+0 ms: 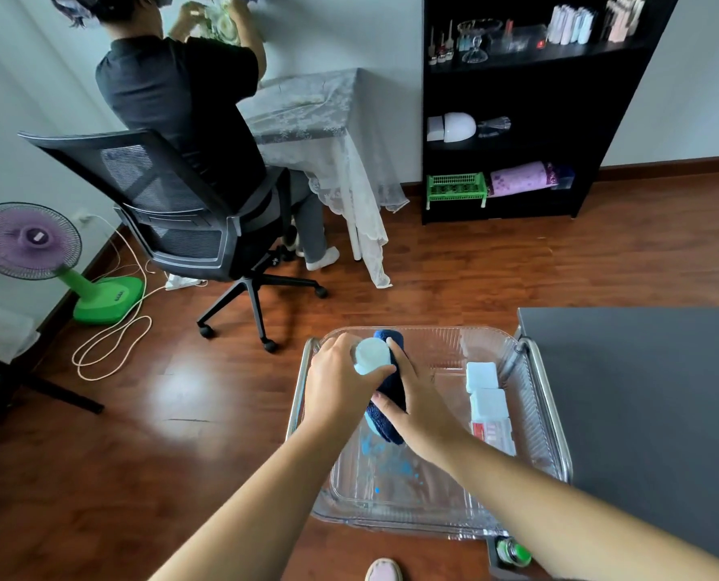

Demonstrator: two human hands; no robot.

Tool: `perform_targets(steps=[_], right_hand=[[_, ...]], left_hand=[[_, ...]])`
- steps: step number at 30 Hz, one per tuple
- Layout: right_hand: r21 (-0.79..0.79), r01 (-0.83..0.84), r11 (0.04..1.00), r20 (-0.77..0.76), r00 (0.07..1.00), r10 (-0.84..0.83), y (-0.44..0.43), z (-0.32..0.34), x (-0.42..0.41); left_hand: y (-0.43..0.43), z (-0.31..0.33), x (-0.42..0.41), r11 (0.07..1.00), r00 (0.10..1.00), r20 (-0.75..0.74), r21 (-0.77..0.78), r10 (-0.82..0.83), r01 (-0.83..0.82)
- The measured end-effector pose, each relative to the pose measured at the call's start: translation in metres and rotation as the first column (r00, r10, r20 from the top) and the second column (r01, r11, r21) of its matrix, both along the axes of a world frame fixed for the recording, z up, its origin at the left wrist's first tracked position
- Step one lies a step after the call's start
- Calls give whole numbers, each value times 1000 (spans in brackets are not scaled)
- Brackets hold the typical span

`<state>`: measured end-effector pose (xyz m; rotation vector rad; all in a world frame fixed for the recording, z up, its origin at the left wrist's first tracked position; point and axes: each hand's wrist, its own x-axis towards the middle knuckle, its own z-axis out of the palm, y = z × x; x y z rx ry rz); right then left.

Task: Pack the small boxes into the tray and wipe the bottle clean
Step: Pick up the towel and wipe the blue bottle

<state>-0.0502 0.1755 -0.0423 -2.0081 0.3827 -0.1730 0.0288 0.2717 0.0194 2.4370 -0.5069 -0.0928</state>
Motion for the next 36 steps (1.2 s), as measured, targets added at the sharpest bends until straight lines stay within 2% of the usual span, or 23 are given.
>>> perform_targets(steps=[4,7,10,14,17,19,21,25,29,31,33,36], right_hand=[[-46,15,999,9,1000,-14,0,-2,-3],[-62,16,998,-6,1000,-16,-9,-3,0],[-41,-85,996,-60,995,83,-28,0,4],[-18,-200,980,-112,974,197,-45,3,8],[-33,-150,988,-101,984,146,-39,0,5],[-37,-124,992,-72,990,121,-32,-3,3],[-39,-117,992,-52,992,115,-30,-4,3],[-7,-112,994,-46,993,111,-34,0,5],[31,-115,993,-35,993,116,-35,2,2],[19,-100,995,-31,994,100,-36,3,3],[1,-102,995,-31,994,102,-36,5,4],[0,-108,994,-48,993,108,-31,2,2]], left_hand=[[-5,2,2,999,1000,-3,36,-24,24],[-6,8,14,979,978,-74,54,-195,199],[-1,19,31,921,909,-221,91,-353,380],[2,26,44,859,829,-334,92,-450,503],[5,17,33,912,890,-248,52,-382,406],[4,10,19,968,960,-128,15,-247,251],[0,5,14,988,986,-59,3,-157,157],[-5,9,22,957,958,-91,76,-272,279],[-2,22,43,852,847,-245,118,-472,510],[2,25,48,831,819,-274,105,-504,546],[4,19,42,883,870,-218,69,-442,465],[2,3,16,985,978,-124,-58,-166,160]])
